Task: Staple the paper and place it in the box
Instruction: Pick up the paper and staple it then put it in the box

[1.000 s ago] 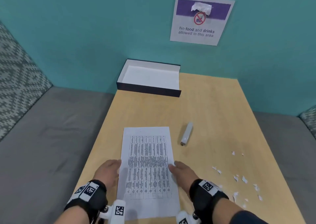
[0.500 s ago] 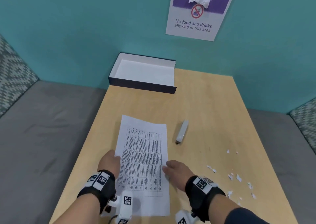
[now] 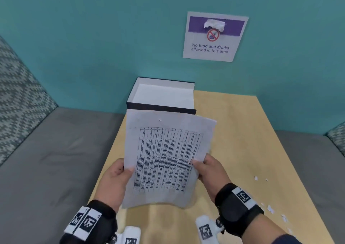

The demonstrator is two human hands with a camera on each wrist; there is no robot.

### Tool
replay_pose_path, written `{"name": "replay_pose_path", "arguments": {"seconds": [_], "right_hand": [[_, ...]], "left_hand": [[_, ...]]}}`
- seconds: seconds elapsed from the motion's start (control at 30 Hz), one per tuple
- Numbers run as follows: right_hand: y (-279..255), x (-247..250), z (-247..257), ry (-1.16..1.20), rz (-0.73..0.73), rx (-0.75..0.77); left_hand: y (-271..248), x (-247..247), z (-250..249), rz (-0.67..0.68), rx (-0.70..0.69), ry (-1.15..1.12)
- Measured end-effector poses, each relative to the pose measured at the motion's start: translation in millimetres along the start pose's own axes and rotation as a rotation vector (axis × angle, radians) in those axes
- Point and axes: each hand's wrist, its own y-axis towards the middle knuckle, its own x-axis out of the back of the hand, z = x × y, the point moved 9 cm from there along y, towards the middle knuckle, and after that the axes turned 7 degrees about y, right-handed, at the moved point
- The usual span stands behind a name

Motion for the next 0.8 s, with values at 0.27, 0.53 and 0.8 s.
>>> {"name": "replay_pose_path", "arguments": {"seconds": [0.27,0.53,0.8], "right_hand": [[-27,10,16,0.000,-0.004,0.171],[-31,7,18,-0.012,0.039,0.182],[-21,-5,-4,-0.247,0.153,0.099]], "left_hand": [[-11,-15,-6,-0.057,-0.013,-0.062],[-16,-10,-8,-0.079,-0.020,-0.024],[-15,-12,-1,-0.104,-0.046,0.059]]}}
